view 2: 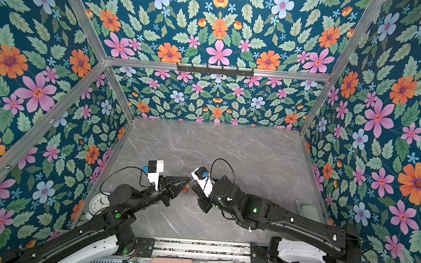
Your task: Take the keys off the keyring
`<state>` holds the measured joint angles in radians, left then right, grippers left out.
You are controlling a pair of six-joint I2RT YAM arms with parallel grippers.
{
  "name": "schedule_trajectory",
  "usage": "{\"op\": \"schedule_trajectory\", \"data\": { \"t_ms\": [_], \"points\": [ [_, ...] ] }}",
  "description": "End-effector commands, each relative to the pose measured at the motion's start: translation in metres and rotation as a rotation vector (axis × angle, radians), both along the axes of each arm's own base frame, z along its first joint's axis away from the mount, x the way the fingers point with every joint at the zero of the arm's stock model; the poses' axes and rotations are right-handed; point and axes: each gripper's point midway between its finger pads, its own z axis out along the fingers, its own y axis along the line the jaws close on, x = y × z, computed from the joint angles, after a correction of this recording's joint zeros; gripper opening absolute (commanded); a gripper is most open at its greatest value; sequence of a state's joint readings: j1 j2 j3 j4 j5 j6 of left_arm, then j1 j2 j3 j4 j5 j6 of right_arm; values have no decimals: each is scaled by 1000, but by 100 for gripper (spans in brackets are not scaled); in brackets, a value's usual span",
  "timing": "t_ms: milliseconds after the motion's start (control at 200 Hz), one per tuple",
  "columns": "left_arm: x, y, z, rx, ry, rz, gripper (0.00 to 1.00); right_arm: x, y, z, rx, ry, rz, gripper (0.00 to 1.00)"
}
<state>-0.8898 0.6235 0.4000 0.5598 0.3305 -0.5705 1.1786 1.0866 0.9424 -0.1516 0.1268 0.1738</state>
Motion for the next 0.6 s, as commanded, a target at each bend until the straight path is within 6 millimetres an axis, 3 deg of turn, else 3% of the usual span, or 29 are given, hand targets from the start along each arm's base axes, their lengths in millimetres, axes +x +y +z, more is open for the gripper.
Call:
{"op": "schedule_trajectory", "data": {
  "t_ms": [0,110,120,135,150,295,500,595],
  "points": [
    [0,3,9,-33,-13,10,45,7,-6,4,27,13,-25,0],
    [1,8,10,-39,-10,33,62,13,-17,-3,31,57,-32,0],
    [1,8,11,-41,-10,35,71,14,-18,-3,31,61,-36,0],
    [1,9,12,-43,-13,36,94,15,-20,-5,31,72,-37,0],
    [1,10,12,-44,-14,38,99,16,-22,-6,32,82,-37,0],
    [0,19,17,-42,-30,72,100,39,-53,-31,68,280,-93,0],
    [1,32,16,-47,-35,126,100,59,-96,-91,91,542,-208,0],
    [1,33,15,-49,-34,135,100,64,-106,-114,136,641,-214,0]
  ]
}}
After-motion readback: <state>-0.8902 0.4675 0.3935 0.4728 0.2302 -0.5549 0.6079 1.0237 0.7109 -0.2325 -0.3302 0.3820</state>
